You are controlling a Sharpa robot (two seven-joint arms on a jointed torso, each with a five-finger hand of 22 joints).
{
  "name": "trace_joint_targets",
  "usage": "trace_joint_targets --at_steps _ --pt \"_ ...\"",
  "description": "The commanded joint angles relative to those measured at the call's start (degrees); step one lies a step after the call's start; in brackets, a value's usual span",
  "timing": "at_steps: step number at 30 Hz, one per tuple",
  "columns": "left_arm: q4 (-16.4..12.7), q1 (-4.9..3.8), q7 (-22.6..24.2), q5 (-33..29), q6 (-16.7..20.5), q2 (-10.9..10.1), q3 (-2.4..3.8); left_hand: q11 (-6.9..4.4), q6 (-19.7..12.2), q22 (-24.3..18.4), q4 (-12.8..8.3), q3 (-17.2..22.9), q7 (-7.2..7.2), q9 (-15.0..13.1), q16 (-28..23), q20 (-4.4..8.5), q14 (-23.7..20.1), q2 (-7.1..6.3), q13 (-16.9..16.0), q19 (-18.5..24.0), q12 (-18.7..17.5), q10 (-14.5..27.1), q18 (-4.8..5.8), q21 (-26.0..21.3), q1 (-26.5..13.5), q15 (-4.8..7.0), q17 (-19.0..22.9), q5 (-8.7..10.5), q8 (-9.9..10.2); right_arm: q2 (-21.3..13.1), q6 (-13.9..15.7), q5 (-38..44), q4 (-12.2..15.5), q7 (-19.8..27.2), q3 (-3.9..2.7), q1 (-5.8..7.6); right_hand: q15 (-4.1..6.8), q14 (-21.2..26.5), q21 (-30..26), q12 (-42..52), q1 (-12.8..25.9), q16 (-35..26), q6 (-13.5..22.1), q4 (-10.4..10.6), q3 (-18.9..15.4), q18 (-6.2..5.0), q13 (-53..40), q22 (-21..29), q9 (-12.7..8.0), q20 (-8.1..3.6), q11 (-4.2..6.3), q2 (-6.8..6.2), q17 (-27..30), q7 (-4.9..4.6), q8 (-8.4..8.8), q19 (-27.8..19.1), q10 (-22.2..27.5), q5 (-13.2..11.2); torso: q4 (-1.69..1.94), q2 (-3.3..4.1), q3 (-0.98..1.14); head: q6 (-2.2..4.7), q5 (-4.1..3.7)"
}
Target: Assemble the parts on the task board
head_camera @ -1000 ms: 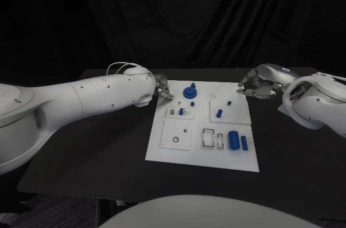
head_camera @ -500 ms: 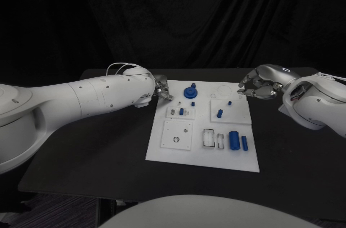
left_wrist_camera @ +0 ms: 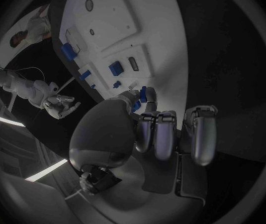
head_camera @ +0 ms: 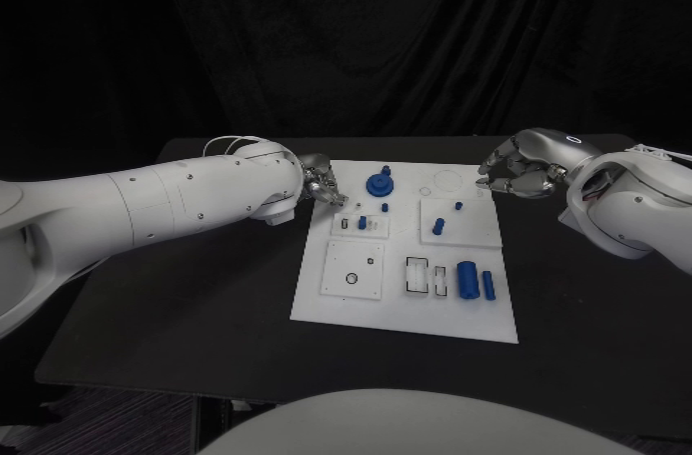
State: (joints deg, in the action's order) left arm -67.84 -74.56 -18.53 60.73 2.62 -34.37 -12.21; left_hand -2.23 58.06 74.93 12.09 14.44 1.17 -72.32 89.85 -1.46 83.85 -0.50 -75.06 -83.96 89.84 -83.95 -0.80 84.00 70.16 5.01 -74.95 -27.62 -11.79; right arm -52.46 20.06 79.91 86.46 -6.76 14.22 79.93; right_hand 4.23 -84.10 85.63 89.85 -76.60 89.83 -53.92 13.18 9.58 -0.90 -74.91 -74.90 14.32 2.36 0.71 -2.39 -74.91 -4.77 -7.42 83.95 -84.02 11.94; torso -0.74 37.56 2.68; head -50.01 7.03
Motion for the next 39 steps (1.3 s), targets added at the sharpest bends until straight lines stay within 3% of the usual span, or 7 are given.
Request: trace_joint_targets --at_steps 1,6,14,21,28,39 --pt "-2.5 0.11 -0.6 -3.8 2.7 -1.2 0.03 -0.36 0.3 10.7 0.1 0.4 0.08 -0.1 0.1 0.07 6.1 -0.54 -14.9 -1.3 0.2 -6.1 -1.16 -0.3 0.0 0.17 -15.1 -0.23 -0.2 -0.2 -0.4 0.1 0.1 -1.5 -0.05 -0.14 -0.38 -5.9 -0.3 0.2 -0.6 0.2 -0.4 -0.3 0.0 -0.43 -15.1 -13.3 -0.1 0.28 -0.2 0.19 -15.1 -0.02 0.34 3.1 -6.0 0.3 0.0 -0.01 0.0 0.01 0.05" --pt "-7.0 0.1 -1.5 -3.2 3.9 -3.8 0.03 -0.35 0.3 10.7 0.2 0.5 0.1 -0.1 0.1 0.08 6.1 -0.6 -14.9 -1.2 0.2 -6.1 -1.17 -0.4 -0.1 0.18 -15.1 -0.26 -0.2 -0.3 -0.5 0.1 0.1 -1.6 -0.04 -0.14 -0.38 -5.9 -0.2 0.2 -0.7 0.2 -0.4 -0.4 0.0 -0.41 -15.1 -13.3 -0.1 0.27 -0.2 0.21 -15.1 -0.02 0.34 3.2 -6.0 0.3 0.03 -0.03 0.06 0.01 -0.01" --pt "-10.6 0.1 -2.6 -1.7 4.3 -5.6 0.03 -0.36 0.4 10.8 0.3 0.7 0.08 -0.1 0.1 0.1 6.1 -0.64 -14.9 -1.3 0.2 -6.1 -1.15 -0.3 -0.4 0.19 -15.1 -0.36 -0.3 -0.3 -0.7 0.1 0.0 -1.6 -0.04 -0.14 -0.37 -5.9 -0.2 0.2 -0.8 0.2 -0.5 -0.5 0.1 -0.42 -15.1 -13.3 -0.1 0.27 -0.19 0.29 -15.1 -0.01 0.36 3.2 -6.0 0.3 0.07 -0.12 -0.01 0.01 0.1" --pt "-10.7 0.1 -2.9 -1.5 4.0 -5.6 0.02 -0.38 0.4 10.8 0.3 0.8 0.05 -0.1 0.1 0.1 6.1 -0.63 -14.9 -1.3 0.2 -6.1 -1.15 -0.3 -0.4 0.2 -15.1 -0.43 -0.3 -0.2 -0.8 0.1 -0.1 -1.6 -0.04 -0.17 -0.36 -5.9 -0.3 0.2 -0.9 0.2 -0.5 -0.6 0.2 -0.43 -15.1 -13.3 -0.1 0.26 -0.18 0.34 -15.1 -0.01 0.37 3.1 -6.0 0.3 0.01 -0.11 -0.15 0.01 0.3" --pt "-10.1 0.18 -3.1 -1.4 3.5 -5.0 0.02 -0.4 0.5 10.8 0.3 1.0 0.03 -0.2 0.1 0.11 6.1 -0.64 -14.9 -1.3 0.2 -6.1 -1.13 -0.2 -0.3 0.21 -15.1 -0.43 -0.3 -0.2 -0.9 0.1 -0.2 -1.6 -0.04 -0.2 -0.36 -5.9 -0.3 0.2 -1.0 0.2 -0.5 -0.7 0.2 -0.43 -15.1 -13.3 -0.1 0.26 -0.17 0.37 -15.1 0.0 0.41 3.1 -6.0 0.3 -0.01 -0.03 -0.03 0.01 0.43" --pt "-10.1 1.11 -2.5 2.6 2.9 -4.8 0.02 -0.43 0.6 10.9 0.3 1.3 0.01 -0.2 0.1 0.15 6.1 -0.77 -14.9 -1.4 0.2 -6.1 -1.1 -0.1 -0.4 0.25 -15.1 -0.36 -0.4 -0.3 -1.1 0.1 -0.1 -1.7 -0.04 -0.27 -0.35 -5.9 -0.4 0.2 -1.1 0.2 -0.4 -0.9 0.3 -0.45 -15.1 -13.3 -0.1 0.25 -0.17 0.44 -15.1 0.0 0.47 3.1 -6.0 0.3 -0.05 0.0 0.0 0.01 0.46"
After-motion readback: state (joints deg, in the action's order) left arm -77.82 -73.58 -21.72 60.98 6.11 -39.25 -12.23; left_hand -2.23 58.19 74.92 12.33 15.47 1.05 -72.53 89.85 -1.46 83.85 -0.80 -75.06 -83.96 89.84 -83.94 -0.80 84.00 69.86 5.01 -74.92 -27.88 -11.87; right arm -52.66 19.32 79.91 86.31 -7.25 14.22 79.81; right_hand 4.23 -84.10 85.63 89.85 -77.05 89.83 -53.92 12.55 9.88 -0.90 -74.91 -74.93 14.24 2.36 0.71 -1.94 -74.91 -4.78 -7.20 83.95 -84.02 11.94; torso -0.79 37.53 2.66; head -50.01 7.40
